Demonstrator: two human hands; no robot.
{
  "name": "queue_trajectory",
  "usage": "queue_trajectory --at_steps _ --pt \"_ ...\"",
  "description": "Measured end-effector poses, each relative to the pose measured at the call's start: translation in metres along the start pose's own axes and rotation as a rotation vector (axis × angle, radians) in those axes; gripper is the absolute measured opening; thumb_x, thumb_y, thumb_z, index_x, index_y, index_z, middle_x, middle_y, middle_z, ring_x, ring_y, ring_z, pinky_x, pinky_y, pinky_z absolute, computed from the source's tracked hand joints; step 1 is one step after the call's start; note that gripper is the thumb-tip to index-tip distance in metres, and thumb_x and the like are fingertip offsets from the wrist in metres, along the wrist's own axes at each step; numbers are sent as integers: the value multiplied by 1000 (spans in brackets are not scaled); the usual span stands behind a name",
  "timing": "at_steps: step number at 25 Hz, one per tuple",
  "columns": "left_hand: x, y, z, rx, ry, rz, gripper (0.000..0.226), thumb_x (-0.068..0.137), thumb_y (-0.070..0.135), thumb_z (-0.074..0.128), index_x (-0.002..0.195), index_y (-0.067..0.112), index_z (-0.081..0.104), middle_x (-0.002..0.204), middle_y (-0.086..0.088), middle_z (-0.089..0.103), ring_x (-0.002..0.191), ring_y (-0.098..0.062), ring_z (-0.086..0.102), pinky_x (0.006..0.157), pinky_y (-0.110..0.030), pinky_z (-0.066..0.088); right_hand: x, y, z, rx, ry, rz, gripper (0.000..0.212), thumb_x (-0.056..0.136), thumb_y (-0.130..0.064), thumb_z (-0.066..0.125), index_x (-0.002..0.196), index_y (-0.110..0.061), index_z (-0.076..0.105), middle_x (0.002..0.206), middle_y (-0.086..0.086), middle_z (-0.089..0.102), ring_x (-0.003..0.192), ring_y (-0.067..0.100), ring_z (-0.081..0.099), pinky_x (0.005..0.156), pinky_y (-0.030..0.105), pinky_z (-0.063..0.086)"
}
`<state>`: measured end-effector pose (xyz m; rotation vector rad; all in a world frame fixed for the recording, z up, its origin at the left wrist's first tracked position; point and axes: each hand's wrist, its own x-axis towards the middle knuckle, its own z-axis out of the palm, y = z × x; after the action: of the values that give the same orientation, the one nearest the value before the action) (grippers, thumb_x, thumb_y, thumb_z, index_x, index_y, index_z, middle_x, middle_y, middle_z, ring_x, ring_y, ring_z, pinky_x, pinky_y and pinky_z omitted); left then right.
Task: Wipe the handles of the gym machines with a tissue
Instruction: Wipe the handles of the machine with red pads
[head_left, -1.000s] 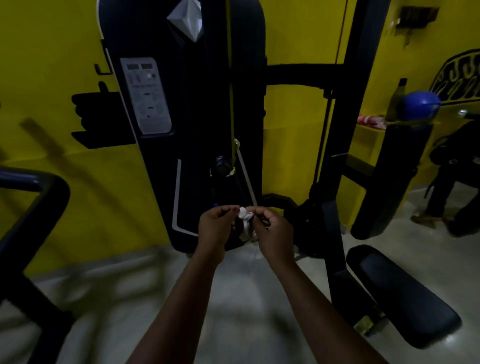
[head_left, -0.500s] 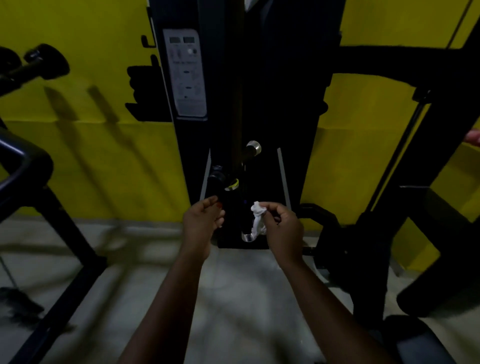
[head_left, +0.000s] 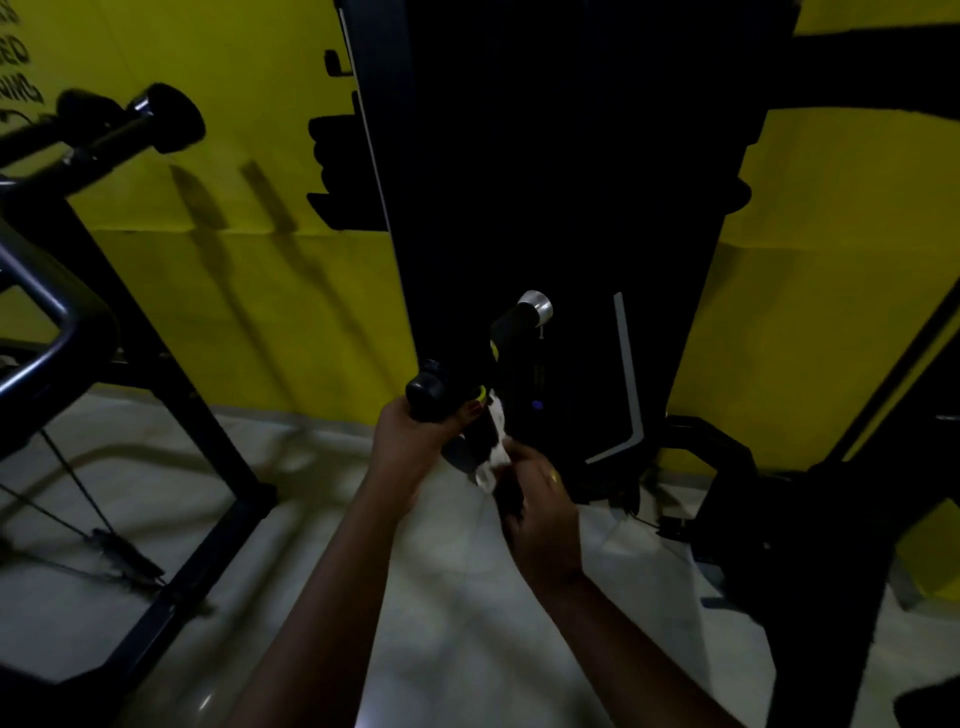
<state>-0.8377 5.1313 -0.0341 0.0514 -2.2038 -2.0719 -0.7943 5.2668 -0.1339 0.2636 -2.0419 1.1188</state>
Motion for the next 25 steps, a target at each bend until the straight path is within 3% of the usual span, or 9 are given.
queue_trajectory --at_steps 2,5,8,12,15,19,20,23,25 --pt "3 1 -1 -13 -33 -6 44 64 22 86 103 10 71 98 -8 75 95 -20 71 87 -40 56 -7 9 -4 14 -7 -14 22 89 -14 60 109 -7 65 115 9 66 113 14 58 96 26 48" --pt "6 5 -3 10 -69 -10 46 62 25 85 104 11 71 100 -7 75 98 -19 70 85 -37 56 28 -7 0 78 39 90 31 83 0 62 113 -9 64 109 4 68 106 8 58 95 11 41" --pt "3 4 -3 12 -55 -13 45 61 26 84 103 16 70 101 -7 74 98 -18 70 87 -38 56 48 -20 3 233 63 129 24 84 1 67 106 -8 68 108 -7 65 106 -6 57 93 12 43" --pt "-4 1 3 1 25 -32 53 63 25 88 112 12 69 104 -7 74 102 -21 69 91 -42 54 34 -10 -5 282 38 164 17 91 -20 58 104 -15 68 103 -9 67 99 -1 61 85 24 52" --pt "-9 3 4 33 58 7 51 69 21 84 116 10 66 106 -9 72 103 -25 68 88 -39 56 59 -23 -2 325 80 171 15 88 -6 65 100 -15 68 99 -9 65 94 0 61 82 20 50" --pt "-20 22 3 -139 31 -35 67 62 48 78 120 20 57 108 -7 69 87 -17 72 68 -28 58 63 -34 1 293 51 -10 13 85 1 66 96 -7 67 104 4 65 99 8 60 87 17 46" --pt "-21 27 3 -150 38 -60 63 63 52 74 115 22 58 108 -7 69 88 -19 73 68 -30 58 64 -31 1 338 55 66 10 88 -3 66 93 -12 66 98 0 67 94 6 62 83 17 47" --pt "-23 36 3 -66 41 -93 51 69 49 69 111 21 61 112 -7 69 100 -22 70 80 -35 58 86 -22 6 601 -58 540 16 91 -16 63 79 -26 59 72 -15 65 71 1 59 69 23 46" --pt "-25 40 1 3 23 -114 62 66 55 70 118 22 62 114 -3 69 105 -18 67 86 -37 54 88 -23 7 635 -99 584 16 90 -13 60 80 -25 58 68 -14 62 67 1 56 68 26 45"
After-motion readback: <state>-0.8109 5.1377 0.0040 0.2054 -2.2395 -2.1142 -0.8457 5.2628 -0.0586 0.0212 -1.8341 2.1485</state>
